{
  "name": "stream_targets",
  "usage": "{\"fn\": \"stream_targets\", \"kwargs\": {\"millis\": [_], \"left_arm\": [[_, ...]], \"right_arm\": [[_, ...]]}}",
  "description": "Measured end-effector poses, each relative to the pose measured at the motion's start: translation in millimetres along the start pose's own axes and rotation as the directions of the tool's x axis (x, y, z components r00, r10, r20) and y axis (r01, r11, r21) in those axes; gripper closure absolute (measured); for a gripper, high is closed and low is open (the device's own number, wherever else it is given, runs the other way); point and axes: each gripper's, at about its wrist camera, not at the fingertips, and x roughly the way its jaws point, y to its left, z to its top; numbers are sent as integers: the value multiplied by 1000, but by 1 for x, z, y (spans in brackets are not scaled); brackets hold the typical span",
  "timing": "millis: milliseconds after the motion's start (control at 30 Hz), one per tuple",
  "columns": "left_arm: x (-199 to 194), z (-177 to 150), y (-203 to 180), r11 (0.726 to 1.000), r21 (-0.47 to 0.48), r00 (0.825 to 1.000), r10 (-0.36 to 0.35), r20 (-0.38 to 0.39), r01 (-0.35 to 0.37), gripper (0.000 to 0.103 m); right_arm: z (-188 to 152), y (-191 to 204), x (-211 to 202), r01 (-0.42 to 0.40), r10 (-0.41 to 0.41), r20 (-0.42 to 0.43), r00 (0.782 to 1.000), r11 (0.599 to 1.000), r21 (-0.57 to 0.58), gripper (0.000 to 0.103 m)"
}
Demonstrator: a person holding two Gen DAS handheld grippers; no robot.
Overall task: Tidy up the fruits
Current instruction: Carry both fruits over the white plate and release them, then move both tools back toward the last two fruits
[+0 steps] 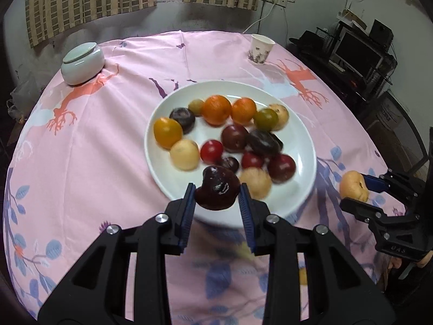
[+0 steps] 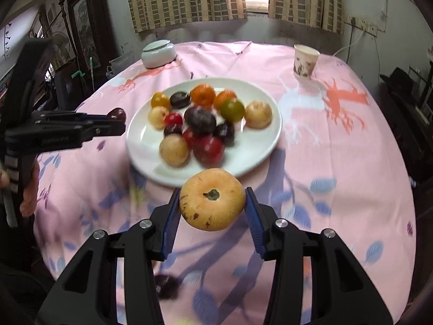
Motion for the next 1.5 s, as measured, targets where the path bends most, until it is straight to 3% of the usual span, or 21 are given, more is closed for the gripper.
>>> {"fn": "stream_targets", "kwargs": {"millis": [200,367,600,633,667,700,833,867,1000,1200,1300,1500], "left_arm": [[52,55,7,1000,-17,999,7,-36,-8,70],[80,64,8,1000,-22,997,5,-76,-7,70],[88,71,12,999,-42,996,7,-87,-10,69],[88,73,13,998,-55,996,6,-88,-11,67],[86,74,15,998,-65,996,3,-84,-8,59],[82,75,16,997,-75,997,0,-72,-5,48],[46,72,11,998,-69,1000,-2,4,2,41],[31,68,8,998,-64,999,-6,32,8,31],[-25,37,-6,1000,-9,989,23,149,-22,12],[-51,-32,-20,998,-23,980,61,189,-58,10],[-47,-63,-27,998,-37,986,61,158,-56,10],[-35,-99,-37,998,-31,995,61,84,-58,10]], "right_arm": [[48,-11,47,78,-76,28,997,996,-54,57],[51,-19,67,89,-88,24,996,996,-32,57],[57,-22,75,92,-89,44,995,994,-54,53],[58,-21,73,97,-94,63,994,994,-58,48],[58,-20,71,111,-105,83,991,992,-64,40],[59,-19,67,130,-122,109,986,989,-69,40],[59,-18,40,168,-157,151,976,984,-66,40],[58,-17,30,174,-162,163,973,982,-66,39],[44,-15,-14,181,-170,185,968,982,-45,39],[1,-22,-43,64,-72,112,991,995,75,39],[-19,-17,-44,43,-51,71,996,993,114,39],[-42,6,-40,41,-41,6,999,996,73,39]]}}
